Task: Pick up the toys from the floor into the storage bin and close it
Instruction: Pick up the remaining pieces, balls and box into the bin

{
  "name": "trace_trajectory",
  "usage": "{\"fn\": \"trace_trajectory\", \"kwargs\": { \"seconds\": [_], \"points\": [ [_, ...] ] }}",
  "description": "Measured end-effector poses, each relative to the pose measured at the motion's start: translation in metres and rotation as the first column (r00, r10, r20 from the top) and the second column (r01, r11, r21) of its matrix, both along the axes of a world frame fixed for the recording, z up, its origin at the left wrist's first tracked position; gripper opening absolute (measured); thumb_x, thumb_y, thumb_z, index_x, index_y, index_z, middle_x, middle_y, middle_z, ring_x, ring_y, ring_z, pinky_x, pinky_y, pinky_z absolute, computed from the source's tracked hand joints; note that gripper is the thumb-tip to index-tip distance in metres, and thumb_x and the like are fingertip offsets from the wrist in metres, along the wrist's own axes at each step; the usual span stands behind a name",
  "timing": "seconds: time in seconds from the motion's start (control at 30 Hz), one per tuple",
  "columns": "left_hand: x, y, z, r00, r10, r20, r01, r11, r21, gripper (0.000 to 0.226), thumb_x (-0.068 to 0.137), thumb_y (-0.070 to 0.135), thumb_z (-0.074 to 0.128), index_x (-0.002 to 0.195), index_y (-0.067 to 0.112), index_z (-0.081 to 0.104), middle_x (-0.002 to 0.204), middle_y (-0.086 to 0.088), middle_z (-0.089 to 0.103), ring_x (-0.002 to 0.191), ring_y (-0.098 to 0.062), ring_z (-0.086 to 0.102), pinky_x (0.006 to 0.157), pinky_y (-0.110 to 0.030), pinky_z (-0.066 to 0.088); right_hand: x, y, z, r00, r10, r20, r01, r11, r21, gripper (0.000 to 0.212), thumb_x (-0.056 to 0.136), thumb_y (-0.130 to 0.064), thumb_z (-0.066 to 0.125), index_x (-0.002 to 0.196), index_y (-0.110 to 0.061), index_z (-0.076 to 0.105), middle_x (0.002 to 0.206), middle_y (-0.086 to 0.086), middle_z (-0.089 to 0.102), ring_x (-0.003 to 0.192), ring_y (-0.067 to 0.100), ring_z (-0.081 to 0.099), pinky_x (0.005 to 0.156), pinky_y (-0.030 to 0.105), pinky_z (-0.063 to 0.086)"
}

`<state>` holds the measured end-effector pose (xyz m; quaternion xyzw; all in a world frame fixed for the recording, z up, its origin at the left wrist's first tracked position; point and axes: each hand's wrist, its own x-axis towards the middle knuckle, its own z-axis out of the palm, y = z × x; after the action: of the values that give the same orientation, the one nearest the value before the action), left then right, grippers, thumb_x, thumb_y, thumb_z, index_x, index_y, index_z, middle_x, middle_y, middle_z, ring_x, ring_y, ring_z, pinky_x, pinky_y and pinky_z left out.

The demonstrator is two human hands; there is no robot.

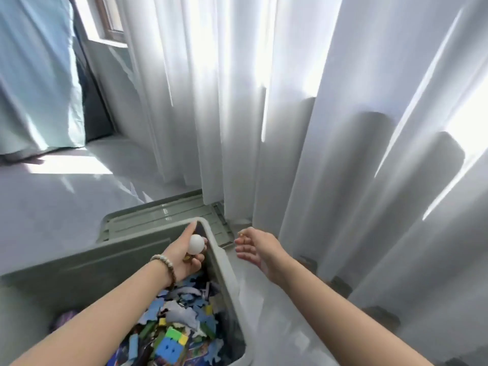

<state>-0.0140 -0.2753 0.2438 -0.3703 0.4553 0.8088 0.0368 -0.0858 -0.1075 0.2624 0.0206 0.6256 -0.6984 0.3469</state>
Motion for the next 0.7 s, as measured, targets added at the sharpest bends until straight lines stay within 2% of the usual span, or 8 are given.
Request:
{"fn": "trace_trajectory", "kwargs": {
  "seconds": [0.2,0.27,0.33,0.43,0.5,0.57,0.63,0.7],
  "points": [
    [0.163,-0.106,-0.011,0.915,0.402,0.018,-0.402,0.914,0.049,0.035,0.092,0.037,0.051,0.090,0.003,0.059,0.082,-0.013,0.057,0.055,-0.016,0.063,0.040,-0.020,0.053,0.121,-0.141,-0.021,0.936,0.256,0.241,-0.285,0.954,0.096,0.019,0.093,-0.011,0.043,0.076,-0.010,0.051,0.067,0.003,0.049,0.052,0.010,0.049,0.044,0.015,0.046],
    [0.207,-0.133,-0.026,0.869,0.491,0.065,-0.495,0.865,0.084,0.028,0.093,0.024,0.053,0.100,-0.003,0.055,0.090,-0.018,0.056,0.074,-0.023,0.060,0.043,-0.026,0.055,0.154,-0.175,-0.042,0.887,0.331,0.322,-0.390,0.910,0.138,0.019,0.094,-0.012,0.041,0.077,-0.010,0.049,0.071,0.003,0.050,0.059,0.012,0.050,0.049,0.017,0.047],
    [0.238,-0.152,-0.039,0.841,0.531,0.098,-0.538,0.841,0.058,0.029,0.093,0.015,0.054,0.114,-0.006,0.053,0.095,-0.018,0.056,0.079,-0.021,0.055,0.053,-0.027,0.058,0.175,-0.199,-0.058,0.855,0.389,0.342,-0.464,0.869,0.172,0.015,0.095,-0.014,0.040,0.087,-0.007,0.051,0.082,0.006,0.055,0.071,0.016,0.056,0.061,0.022,0.050],
    [0.259,-0.167,-0.047,0.854,0.506,0.120,-0.511,0.859,0.013,0.026,0.094,0.004,0.048,0.116,-0.011,0.051,0.105,-0.017,0.055,0.079,-0.020,0.053,0.085,-0.034,0.048,0.187,-0.219,-0.070,0.845,0.447,0.293,-0.515,0.828,0.223,0.020,0.096,-0.015,0.043,0.110,-0.002,0.049,0.104,0.011,0.057,0.086,0.020,0.059,0.076,0.029,0.051],
    [0.261,-0.171,-0.050,0.869,0.475,0.137,-0.478,0.878,-0.005,0.033,0.096,0.003,0.045,0.126,-0.011,0.045,0.112,-0.019,0.055,0.090,-0.023,0.055,0.090,-0.035,0.044,0.187,-0.218,-0.071,0.848,0.468,0.250,-0.526,0.805,0.276,0.020,0.095,-0.015,0.044,0.110,-0.003,0.050,0.099,0.009,0.059,0.076,0.017,0.056,0.068,0.026,0.049],
    [0.258,-0.173,-0.054,0.886,0.430,0.172,-0.427,0.903,-0.056,0.042,0.097,0.009,0.045,0.137,-0.004,0.038,0.133,-0.015,0.048,0.118,-0.027,0.050,0.104,-0.034,0.038,0.181,-0.210,-0.070,0.846,0.497,0.194,-0.533,0.776,0.336,0.022,0.094,-0.014,0.044,0.112,-0.004,0.053,0.101,0.012,0.061,0.072,0.016,0.053,0.064,0.025,0.045],
    [0.252,-0.172,-0.053,0.905,0.374,0.202,-0.350,0.925,-0.148,0.047,0.098,0.017,0.044,0.142,0.004,0.032,0.150,-0.009,0.032,0.137,-0.028,0.032,0.115,-0.037,0.026,0.171,-0.195,-0.067,0.839,0.524,0.147,-0.538,0.757,0.370,0.021,0.094,-0.013,0.044,0.110,-0.006,0.055,0.103,0.015,0.058,0.071,0.016,0.052,0.068,0.026,0.044],
    [0.240,-0.167,-0.046,0.924,0.317,0.216,-0.268,0.937,-0.225,0.050,0.097,0.023,0.045,0.144,0.010,0.032,0.151,-0.007,0.032,0.139,-0.026,0.029,0.113,-0.038,0.025,0.160,-0.177,-0.065,0.837,0.541,0.082,-0.518,0.734,0.438,0.015,0.093,-0.013,0.046,0.103,-0.010,0.057,0.103,0.013,0.055,0.080,0.017,0.055,0.074,0.028,0.044]
  ]
}}
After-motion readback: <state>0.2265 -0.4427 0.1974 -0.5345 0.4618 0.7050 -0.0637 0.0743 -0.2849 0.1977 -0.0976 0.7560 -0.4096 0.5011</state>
